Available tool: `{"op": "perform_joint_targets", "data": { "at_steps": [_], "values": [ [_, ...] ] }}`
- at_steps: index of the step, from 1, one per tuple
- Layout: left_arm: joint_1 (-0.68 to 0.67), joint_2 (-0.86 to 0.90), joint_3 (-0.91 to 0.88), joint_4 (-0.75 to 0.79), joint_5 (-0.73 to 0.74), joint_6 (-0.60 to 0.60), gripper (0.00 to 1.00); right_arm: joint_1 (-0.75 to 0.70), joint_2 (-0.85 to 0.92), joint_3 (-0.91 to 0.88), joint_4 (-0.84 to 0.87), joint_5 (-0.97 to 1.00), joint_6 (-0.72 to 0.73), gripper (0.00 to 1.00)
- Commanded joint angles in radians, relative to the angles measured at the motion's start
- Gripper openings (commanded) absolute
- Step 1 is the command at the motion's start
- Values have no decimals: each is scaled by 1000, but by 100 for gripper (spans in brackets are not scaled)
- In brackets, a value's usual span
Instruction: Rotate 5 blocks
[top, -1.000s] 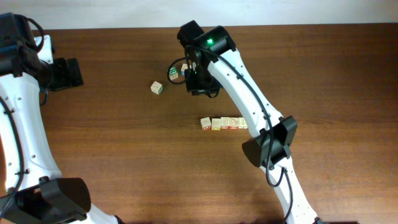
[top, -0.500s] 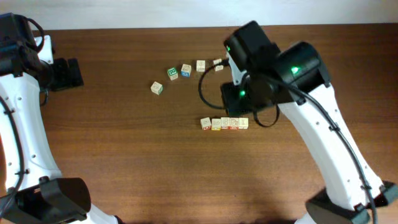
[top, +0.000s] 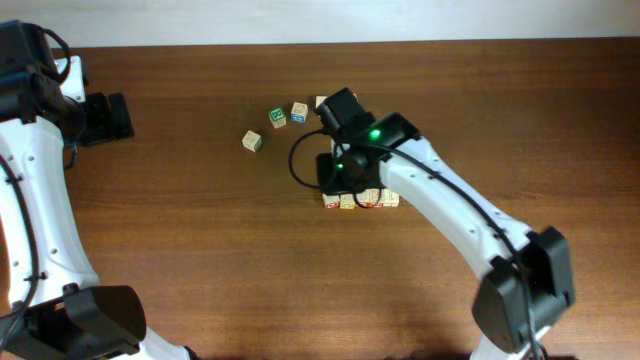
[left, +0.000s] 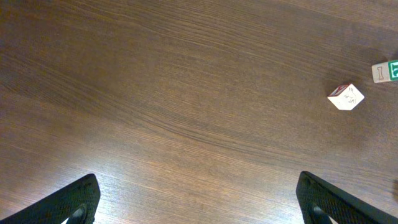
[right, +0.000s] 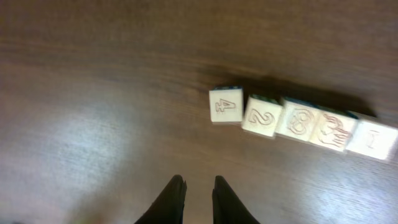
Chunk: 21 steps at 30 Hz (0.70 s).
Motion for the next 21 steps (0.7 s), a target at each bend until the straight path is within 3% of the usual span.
{"op": "perform_joint_targets", "data": {
  "at_steps": [1, 3, 8, 11, 21],
  "values": [
    [2, 5, 18, 4, -3, -10, 99, 24, 77, 13, 108, 8, -6, 18],
    [2, 5, 18, 6, 27, -10, 99, 29, 110, 14, 140, 39, -15, 18],
    [2, 5, 18, 2, 372, -10, 99, 49, 194, 13, 191, 150, -69, 18],
    [1, 5, 18, 8, 463, -10, 99, 55, 221, 13, 229, 149, -116, 18],
    [-19, 62, 8, 36, 430, -59, 99, 53, 255, 8, 282, 183, -63, 15]
  ]
}}
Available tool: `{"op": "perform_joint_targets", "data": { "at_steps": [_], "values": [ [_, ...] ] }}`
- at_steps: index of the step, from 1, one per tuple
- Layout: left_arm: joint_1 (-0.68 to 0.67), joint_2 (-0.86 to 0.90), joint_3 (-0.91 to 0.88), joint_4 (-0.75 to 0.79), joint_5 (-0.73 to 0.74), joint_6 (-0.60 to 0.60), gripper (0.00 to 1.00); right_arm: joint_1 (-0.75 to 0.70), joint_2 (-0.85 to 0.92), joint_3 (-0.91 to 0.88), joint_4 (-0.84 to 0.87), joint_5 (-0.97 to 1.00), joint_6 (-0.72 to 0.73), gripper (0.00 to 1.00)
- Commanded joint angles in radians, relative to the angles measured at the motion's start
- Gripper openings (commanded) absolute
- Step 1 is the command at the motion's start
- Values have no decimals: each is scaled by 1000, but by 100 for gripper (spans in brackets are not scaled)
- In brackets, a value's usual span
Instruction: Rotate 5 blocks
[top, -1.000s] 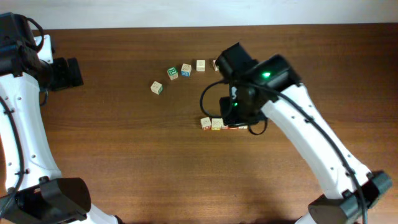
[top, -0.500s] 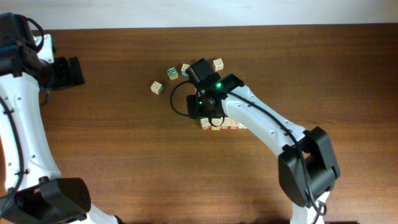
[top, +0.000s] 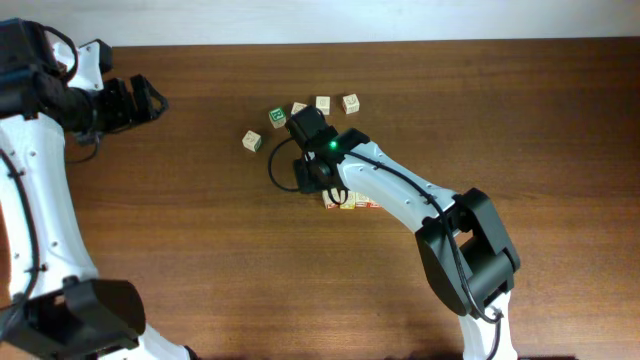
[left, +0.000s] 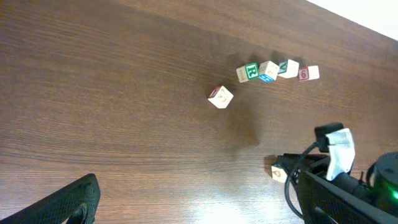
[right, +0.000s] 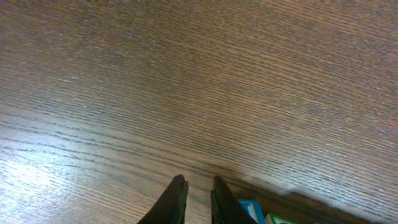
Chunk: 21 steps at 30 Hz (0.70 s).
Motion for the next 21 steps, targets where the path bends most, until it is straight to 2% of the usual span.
{"op": "perform_joint_targets", "data": {
  "at_steps": [1, 4, 10, 15, 21],
  "values": [
    [-28, 42, 6, 5, -31, -14, 99, 4, 13, 6, -5, 2, 32, 15],
    [-52, 47, 6, 18, -69, -14, 99, 29, 13, 6, 0, -39, -17, 15],
    [-79, 47, 6, 36, -101, -14, 99, 37, 46, 6, -6, -38, -19, 15],
    [-79, 47, 6, 36, -102, -14, 99, 33, 48, 6, -31, 42, 27, 14],
    [-79, 47, 6, 36, -102, -14, 99, 33, 48, 6, -49, 114, 94, 8]
  ]
}}
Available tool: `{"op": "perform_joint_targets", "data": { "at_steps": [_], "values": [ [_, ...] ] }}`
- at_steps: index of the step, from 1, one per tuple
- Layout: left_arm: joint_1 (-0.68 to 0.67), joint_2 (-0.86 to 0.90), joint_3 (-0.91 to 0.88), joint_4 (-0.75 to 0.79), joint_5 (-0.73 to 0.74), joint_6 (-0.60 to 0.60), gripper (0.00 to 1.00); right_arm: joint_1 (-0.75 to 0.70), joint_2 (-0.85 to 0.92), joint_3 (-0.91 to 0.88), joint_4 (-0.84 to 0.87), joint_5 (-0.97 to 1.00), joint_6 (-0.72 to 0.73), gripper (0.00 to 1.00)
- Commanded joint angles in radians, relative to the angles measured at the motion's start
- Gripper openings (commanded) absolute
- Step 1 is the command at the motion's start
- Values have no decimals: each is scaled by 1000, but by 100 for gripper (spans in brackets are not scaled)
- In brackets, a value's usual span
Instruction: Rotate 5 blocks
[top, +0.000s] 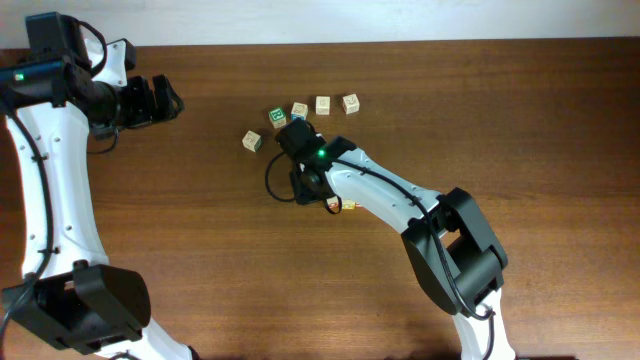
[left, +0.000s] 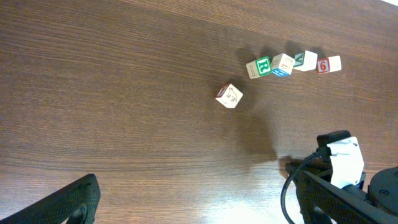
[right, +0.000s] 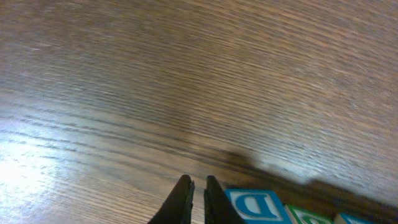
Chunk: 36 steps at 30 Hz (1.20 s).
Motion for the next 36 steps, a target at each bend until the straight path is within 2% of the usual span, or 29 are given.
{"op": "perform_joint_targets", "data": {
  "at_steps": [1, 12, 16, 18, 20, 22, 24, 26, 29, 33, 36],
  "values": [
    [-2, 7, 6, 5, -10, -10, 99, -6, 7, 6, -11, 61, 51, 8],
    [-2, 7, 6, 2, -10, -10, 99, -10, 7, 6, -48, 90, 101, 7],
    [-2, 7, 6, 2, -18, -10, 99, -11, -3, 61, -66, 48, 45, 9],
    [-2, 7, 6, 6, -18, -10, 99, -11, -33, 154, -148, 48, 42, 9],
    [-2, 7, 6, 1, -29, -10, 99, -31, -66, 286, -296, 47, 39, 14],
    [-2, 7, 6, -7, -64, -10, 99, -66, -70, 337, -417, -9, 43, 16],
    [-2, 7, 6, -7, -70, -10, 99, -97, -65, 311, -506, -124, 47, 16],
    [-2, 7, 6, -8, -70, -10, 99, -100, -62, 241, -544, -137, 79, 15],
    [-2, 7, 6, -3, -70, -10, 99, -71, -62, 56, -504, -141, 164, 15],
    [-2, 7, 6, -3, -70, -10, 99, -37, -62, -11, -462, -143, 183, 15],
    [-2, 7, 6, -6, -70, -10, 99, -21, -62, -31, -417, -47, 236, 16]
  ]
}}
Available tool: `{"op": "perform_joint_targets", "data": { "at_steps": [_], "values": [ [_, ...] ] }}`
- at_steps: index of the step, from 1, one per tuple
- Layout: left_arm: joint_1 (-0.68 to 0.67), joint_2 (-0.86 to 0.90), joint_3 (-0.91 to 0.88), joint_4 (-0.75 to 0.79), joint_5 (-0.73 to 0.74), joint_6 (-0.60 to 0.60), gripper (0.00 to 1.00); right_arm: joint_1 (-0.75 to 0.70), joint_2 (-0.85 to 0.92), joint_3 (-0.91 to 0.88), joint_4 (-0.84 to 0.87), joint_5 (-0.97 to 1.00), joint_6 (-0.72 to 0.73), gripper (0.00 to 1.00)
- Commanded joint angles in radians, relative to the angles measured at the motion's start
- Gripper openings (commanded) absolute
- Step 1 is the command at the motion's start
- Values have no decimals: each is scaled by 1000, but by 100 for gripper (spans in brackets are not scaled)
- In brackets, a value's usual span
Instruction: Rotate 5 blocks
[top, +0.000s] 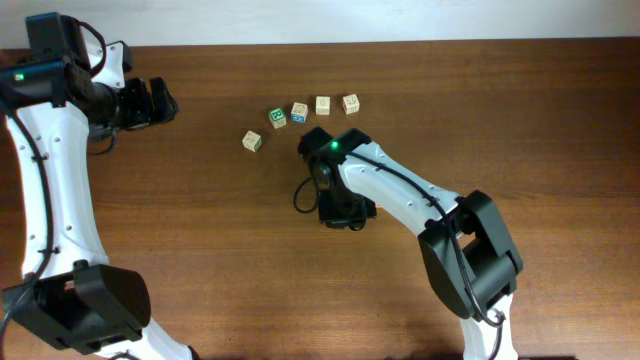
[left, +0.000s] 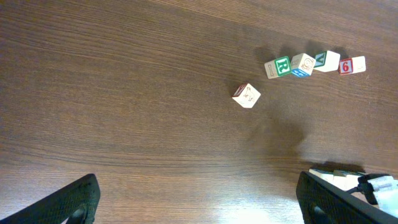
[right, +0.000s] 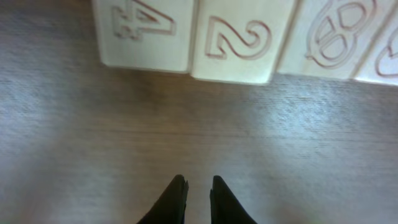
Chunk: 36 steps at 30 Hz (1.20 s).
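Note:
A row of pale wooden blocks with carved red tops lies across the top of the right wrist view: a "4" block (right: 144, 31), a "2" block (right: 241, 38) and a third block (right: 336, 37) touch side by side. My right gripper (right: 199, 190) is shut and empty just in front of the row, close to the table. In the overhead view the right gripper (top: 341, 207) covers that row. My left gripper (left: 199, 202) is open and empty, high over the table's far left. In the overhead view the left gripper (top: 158, 100) is far from all the blocks.
Five loose blocks lie at the back: a lone tilted block (top: 252, 141), then a green-letter block (top: 277, 118), a blue-marked block (top: 299, 112), a pale block (top: 322, 104) and a red "6" block (top: 350, 103). The dark wooden table (top: 520, 120) runs to a white far edge.
My right gripper was low at the far left end of the row, facing a blue "D" side. Now it is over the row's near side, looking down at the numbered tops. The left arm barely shifted.
At first my right gripper was shut above a row of five numbered blocks, and the left wrist saw mostly bare table. Then the right gripper stood behind the row's left end, later low by the blue "D". The left arm swung right. Now the right gripper is over the row again.

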Motion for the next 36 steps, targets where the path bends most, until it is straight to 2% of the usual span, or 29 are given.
{"op": "perform_joint_targets", "data": {
  "at_steps": [1, 7, 28, 33, 36],
  "values": [
    [-2, 7, 6, -1, -3, -10, 99, 10, -6, -33, 53, 79, 56, 16],
    [-2, 7, 6, -2, -3, -10, 99, 9, -4, -51, 134, 108, 56, 16],
    [-2, 7, 6, -9, -18, -10, 99, -35, 30, -55, 186, 121, 71, 16],
    [-2, 7, 6, -8, -18, -10, 99, -35, 27, -20, 139, 37, 6, 15],
    [-2, 7, 6, 0, -18, -10, 99, -42, -47, 103, 46, 41, -37, 15]
  ]
}}
